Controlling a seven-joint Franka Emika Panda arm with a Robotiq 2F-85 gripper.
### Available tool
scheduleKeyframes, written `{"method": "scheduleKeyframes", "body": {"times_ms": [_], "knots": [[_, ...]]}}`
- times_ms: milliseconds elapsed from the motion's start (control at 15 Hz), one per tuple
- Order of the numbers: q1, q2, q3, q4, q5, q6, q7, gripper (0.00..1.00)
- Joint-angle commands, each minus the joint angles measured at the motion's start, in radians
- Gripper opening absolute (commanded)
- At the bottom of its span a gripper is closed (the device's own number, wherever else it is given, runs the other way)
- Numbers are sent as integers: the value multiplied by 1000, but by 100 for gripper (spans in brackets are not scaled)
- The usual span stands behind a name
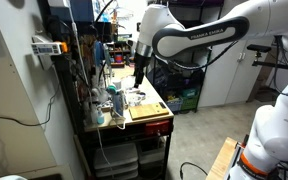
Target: Remove the white and green brush from the wall tools hanger and put it on board on the counter top
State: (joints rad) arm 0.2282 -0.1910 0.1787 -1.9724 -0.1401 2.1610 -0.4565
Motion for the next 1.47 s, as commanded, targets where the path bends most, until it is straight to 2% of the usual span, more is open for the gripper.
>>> {"method": "scheduleKeyframes", "body": {"times_ms": [0,333,533,733,1267,1400], "knots": [[0,1,1,5,-1,-3,0,100],[2,0,-6,-6,76,129,53,100],[0,5,-8,-14,83,252,52,100],[8,21,-11,-9,115,323,32,100],[6,65,-11,4,167,416,34,100],[6,74,-12,11,184,435,29,93]]}}
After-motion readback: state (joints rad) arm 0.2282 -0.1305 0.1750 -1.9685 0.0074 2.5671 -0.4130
